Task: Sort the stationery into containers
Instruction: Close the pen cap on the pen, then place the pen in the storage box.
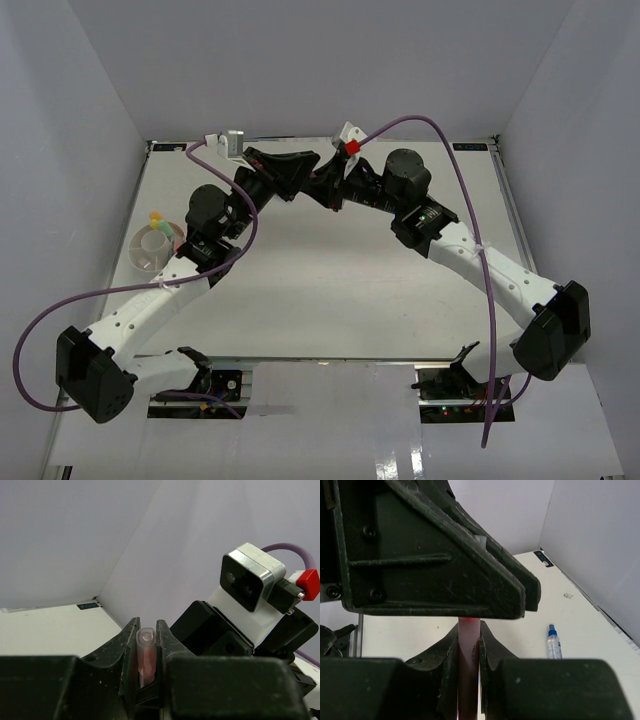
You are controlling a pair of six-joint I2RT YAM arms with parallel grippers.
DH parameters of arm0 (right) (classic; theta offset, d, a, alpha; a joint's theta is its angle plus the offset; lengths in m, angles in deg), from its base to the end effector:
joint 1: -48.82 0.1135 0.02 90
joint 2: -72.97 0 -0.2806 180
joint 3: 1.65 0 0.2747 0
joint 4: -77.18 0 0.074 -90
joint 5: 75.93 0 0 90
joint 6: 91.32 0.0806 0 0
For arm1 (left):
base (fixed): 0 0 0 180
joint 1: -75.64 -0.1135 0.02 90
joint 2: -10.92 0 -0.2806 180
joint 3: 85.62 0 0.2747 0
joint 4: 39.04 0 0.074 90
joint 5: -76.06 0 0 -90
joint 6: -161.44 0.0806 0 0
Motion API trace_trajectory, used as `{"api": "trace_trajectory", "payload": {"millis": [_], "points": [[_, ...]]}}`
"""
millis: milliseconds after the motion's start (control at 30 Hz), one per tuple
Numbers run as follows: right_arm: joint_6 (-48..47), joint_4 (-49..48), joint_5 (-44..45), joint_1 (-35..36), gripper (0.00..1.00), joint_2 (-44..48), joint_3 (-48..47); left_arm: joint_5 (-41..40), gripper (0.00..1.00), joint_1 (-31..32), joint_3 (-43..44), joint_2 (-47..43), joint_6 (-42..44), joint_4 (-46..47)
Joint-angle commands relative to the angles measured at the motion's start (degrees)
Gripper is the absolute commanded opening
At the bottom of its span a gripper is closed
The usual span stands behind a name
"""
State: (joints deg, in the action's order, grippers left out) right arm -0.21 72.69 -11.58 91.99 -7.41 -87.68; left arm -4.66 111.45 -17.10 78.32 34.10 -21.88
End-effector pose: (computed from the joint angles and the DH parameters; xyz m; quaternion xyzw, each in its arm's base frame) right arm 0.2612 0.2928 0.4430 -0.3835 0.5231 0.4138 0.6389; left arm 0.2621 -0.2052 0.4261 0.0578 0.5847 -0.5194 0.6205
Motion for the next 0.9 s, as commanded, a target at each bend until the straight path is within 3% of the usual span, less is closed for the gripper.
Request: {"api": "trace_trajectory", "payload": {"millis": [0,167,400,467,500,600,867], "points": [[-0.57,-31.07,4.38,1.38,0.08,3.73,-8.53,19.12,0.00,7.96,-5.11,4.16,-0.20,-29.51],[-0.84,-29.04,4.64,1.38,0.08,6.81,-2.02,10.08,0.00,6.55,0.96,1.95,3.85,-34.96],[-0.75,-24.83,6.66,1.38,0.11,9.80,7.92,3.47,0.00,6.29,4.92,0.98,7.63,-32.60],[-0.75,-23.42,7.10,1.47,0.19,9.89,9.15,1.63,0.00,6.29,4.92,0.81,8.16,-31.37],[-0.75,-22.98,7.28,1.38,0.30,10.06,10.38,0.92,0.00,6.29,4.66,0.63,8.42,-30.32],[-0.66,-22.19,7.72,1.38,0.48,10.15,12.40,-2.67,0.00,6.29,3.96,0.37,9.57,-28.39],[-0.05,-18.94,8.51,1.38,0.79,10.33,20.04,-8.66,0.00,6.29,1.94,0.37,11.76,-23.46]]}}
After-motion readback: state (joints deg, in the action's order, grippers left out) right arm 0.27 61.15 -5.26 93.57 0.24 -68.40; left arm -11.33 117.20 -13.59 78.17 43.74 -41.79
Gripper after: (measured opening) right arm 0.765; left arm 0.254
